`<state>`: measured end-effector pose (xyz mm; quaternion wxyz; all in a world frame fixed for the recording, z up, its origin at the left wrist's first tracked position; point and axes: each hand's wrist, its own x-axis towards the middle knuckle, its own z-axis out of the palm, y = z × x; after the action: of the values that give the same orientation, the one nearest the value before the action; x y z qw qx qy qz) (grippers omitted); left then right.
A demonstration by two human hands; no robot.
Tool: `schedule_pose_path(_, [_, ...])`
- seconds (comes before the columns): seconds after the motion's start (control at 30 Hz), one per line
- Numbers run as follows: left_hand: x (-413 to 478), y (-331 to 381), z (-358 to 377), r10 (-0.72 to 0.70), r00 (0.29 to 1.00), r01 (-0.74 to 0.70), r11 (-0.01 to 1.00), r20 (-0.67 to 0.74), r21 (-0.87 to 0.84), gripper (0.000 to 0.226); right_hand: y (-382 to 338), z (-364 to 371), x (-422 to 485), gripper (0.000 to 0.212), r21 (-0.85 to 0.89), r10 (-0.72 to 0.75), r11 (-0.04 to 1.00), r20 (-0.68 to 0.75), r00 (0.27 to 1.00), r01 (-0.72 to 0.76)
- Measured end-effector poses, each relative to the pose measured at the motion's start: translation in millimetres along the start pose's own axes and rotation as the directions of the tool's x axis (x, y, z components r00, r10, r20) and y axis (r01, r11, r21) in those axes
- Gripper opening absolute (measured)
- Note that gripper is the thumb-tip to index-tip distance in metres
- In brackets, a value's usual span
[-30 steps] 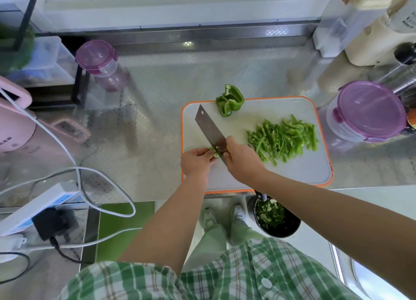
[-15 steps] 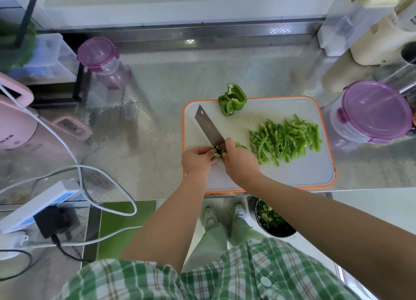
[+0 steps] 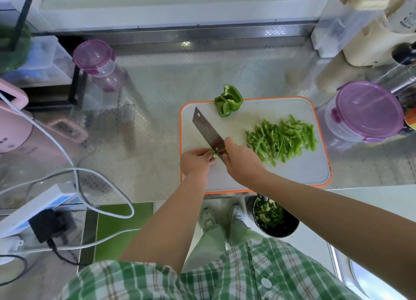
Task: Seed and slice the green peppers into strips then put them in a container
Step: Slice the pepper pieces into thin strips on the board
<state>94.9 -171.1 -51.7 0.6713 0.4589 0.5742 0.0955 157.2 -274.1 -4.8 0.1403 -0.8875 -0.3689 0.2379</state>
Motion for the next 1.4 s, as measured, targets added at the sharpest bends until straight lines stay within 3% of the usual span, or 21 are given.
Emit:
schedule_pose_path(0.2, [2.5, -0.3, -1.2, -0.003, 1.000, 0.003, 1.000, -0.020, 0.029, 0.024, -8.0, 8.7, 7.3, 0.012, -0.115, 0.037, 0.993, 0.014, 0.999, -0.035])
schedule_pose_path(0.37, [2.7, 1.0, -1.3, -0.003, 1.000, 0.004, 0.999, -0.011, 0.034, 0.020, -9.8, 21.2, 13.0, 0.020, -0.183, 0.064, 0.981, 0.017, 0.998, -0.060])
schedule_pose_path(0.6, [1.1, -1.7, -1.2, 0.037, 0.999, -0.037, 0.994, -0.005, 0.108, 0.016, 0.1, 21.3, 14.1, 0.017, 0.063, 0.158, 0.986, -0.079, 0.984, -0.153])
schedule_pose_path(0.73, [-2.0, -1.4, 0.4, 0.066, 0.998, -0.064, 0.987, -0.009, 0.147, 0.006, 1.2, 14.4, 12.8, 0.014, 0.029, 0.124, 0.992, -0.031, 0.992, -0.123])
schedule_pose_path(0.87, [0.5, -0.2, 1.7, 0.102, 0.995, -0.101, 0.969, 0.006, 0.225, 0.014, 5.7, 15.1, 4.8, 0.012, -0.033, 0.112, 0.993, -0.004, 0.994, -0.112])
schedule_pose_path(1.03, [1.3, -0.1, 3.1, 0.099, 0.995, -0.096, 0.969, -0.001, 0.226, 0.006, 11.3, 6.2, 2.6, 0.011, 0.097, 0.108, 0.990, -0.069, 0.992, -0.101])
schedule_pose_path(1.17, [0.7, 1.3, 3.1, 0.106, 0.994, -0.101, 0.956, -0.006, 0.274, 0.005, 4.4, 7.3, 1.4, 0.016, 0.097, 0.072, 0.993, -0.057, 0.996, -0.066])
schedule_pose_path(1.4, [6.6, 1.3, 2.3, 0.108, 0.994, -0.099, 0.945, -0.010, 0.313, 0.018, -5.6, 8.9, 6.9, 0.015, 0.037, 0.104, 0.994, -0.030, 0.994, -0.103])
